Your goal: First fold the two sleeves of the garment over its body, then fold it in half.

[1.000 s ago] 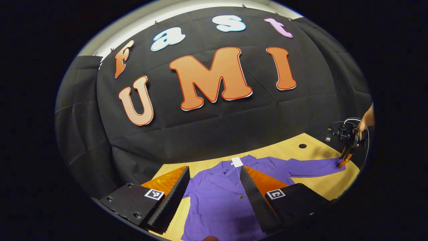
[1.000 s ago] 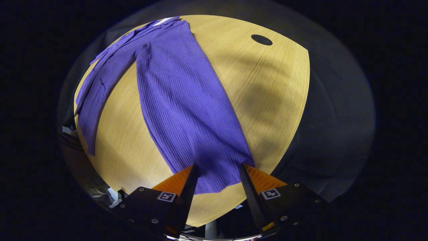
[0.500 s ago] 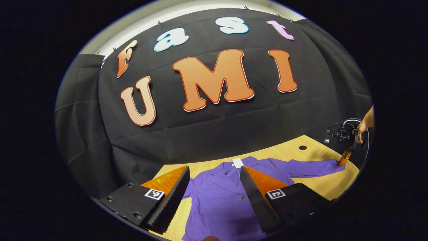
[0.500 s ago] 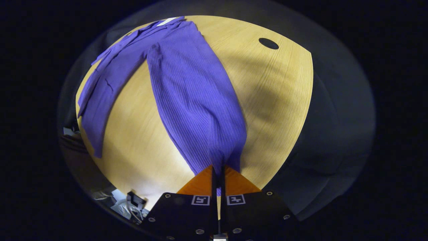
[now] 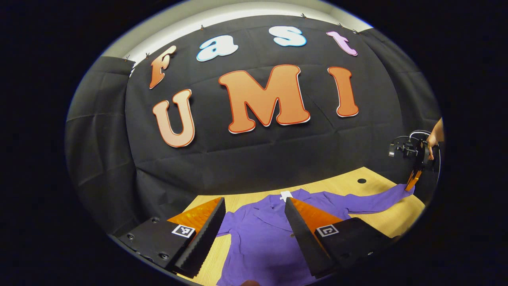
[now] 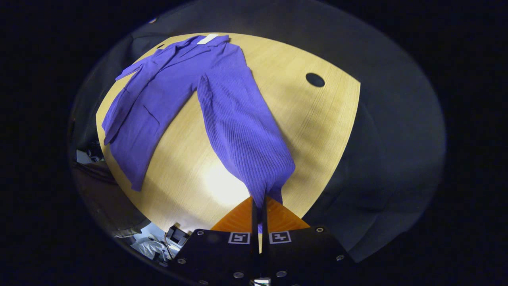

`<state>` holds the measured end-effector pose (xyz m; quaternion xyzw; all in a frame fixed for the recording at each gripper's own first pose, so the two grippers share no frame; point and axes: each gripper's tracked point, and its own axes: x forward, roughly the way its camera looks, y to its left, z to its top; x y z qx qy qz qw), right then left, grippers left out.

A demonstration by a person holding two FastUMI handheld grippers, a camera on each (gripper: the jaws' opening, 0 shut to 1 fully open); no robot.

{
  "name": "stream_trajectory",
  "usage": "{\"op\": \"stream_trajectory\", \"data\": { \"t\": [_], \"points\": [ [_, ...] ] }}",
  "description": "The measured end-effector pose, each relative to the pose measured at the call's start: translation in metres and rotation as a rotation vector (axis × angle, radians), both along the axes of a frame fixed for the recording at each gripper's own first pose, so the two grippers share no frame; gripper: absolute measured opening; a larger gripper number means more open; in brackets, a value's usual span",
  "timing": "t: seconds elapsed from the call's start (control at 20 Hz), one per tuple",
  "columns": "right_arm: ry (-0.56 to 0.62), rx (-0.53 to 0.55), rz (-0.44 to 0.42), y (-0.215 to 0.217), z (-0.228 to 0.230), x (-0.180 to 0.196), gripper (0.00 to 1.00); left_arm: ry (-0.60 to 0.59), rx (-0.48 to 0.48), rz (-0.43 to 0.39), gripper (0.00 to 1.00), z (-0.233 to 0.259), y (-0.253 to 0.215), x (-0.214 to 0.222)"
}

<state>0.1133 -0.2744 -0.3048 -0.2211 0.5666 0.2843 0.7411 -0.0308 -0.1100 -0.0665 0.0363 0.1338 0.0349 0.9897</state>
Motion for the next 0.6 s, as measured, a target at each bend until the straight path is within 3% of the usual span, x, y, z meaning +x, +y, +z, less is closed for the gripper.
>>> {"op": "stream_trajectory", "data": {
  "t": [0.3, 0.6],
  "points": [
    [-0.083, -0.039, 0.030, 0.040, 0.076, 0.011, 0.03, -0.038, -0.040, -0.001, 0.95, -0.005, 0.042, -0.001],
    [-0.075, -0.062, -0.009, 0.104, 0.146, 0.000, 0.03, -0.063, -0.095, -0.047, 0.95, -0.015, 0.109, 0.008]
  ]
}}
